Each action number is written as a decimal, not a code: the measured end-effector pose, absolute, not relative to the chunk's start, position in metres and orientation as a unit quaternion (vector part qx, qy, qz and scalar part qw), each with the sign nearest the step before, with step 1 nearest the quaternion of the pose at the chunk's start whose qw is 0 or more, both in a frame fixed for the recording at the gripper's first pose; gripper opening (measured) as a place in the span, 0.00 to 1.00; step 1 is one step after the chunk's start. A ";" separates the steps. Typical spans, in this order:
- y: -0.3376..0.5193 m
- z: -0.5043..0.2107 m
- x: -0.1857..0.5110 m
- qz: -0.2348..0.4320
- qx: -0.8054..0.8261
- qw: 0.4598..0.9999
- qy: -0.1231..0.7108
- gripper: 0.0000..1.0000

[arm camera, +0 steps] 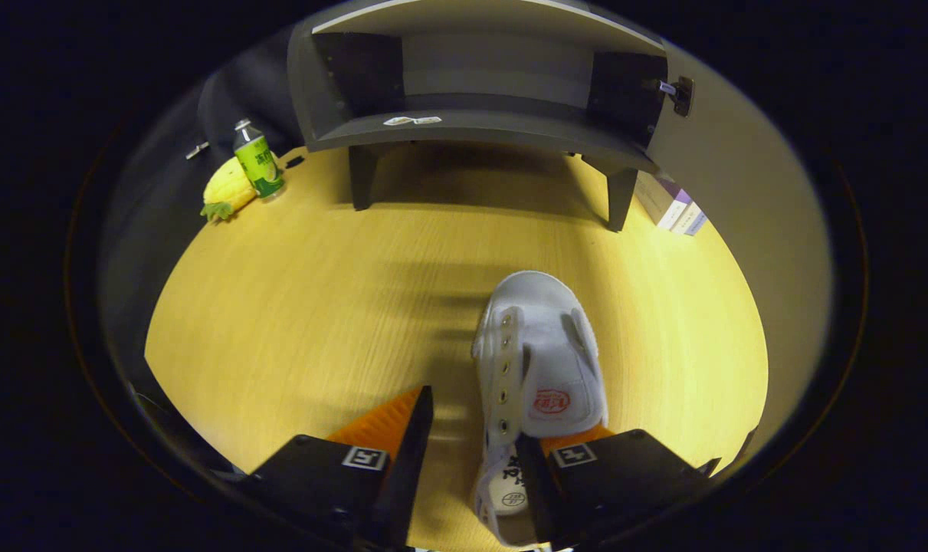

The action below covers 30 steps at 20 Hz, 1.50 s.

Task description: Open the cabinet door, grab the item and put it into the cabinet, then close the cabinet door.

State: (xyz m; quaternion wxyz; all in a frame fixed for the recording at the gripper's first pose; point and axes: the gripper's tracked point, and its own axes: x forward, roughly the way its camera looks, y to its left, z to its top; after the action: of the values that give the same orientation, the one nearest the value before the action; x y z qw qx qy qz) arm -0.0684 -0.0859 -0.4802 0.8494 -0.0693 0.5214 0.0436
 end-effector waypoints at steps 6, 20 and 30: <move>-0.094 -0.483 -0.069 0.032 -0.064 0.845 0.530 0.11; -0.071 -0.389 -0.061 0.053 -0.053 0.882 0.465 0.05; -0.027 -0.208 -0.014 0.069 -0.047 0.934 0.348 0.05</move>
State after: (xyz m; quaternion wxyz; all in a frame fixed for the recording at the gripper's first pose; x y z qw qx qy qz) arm -0.0144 -0.0272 -0.2076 0.9336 -0.0470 0.3484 0.0695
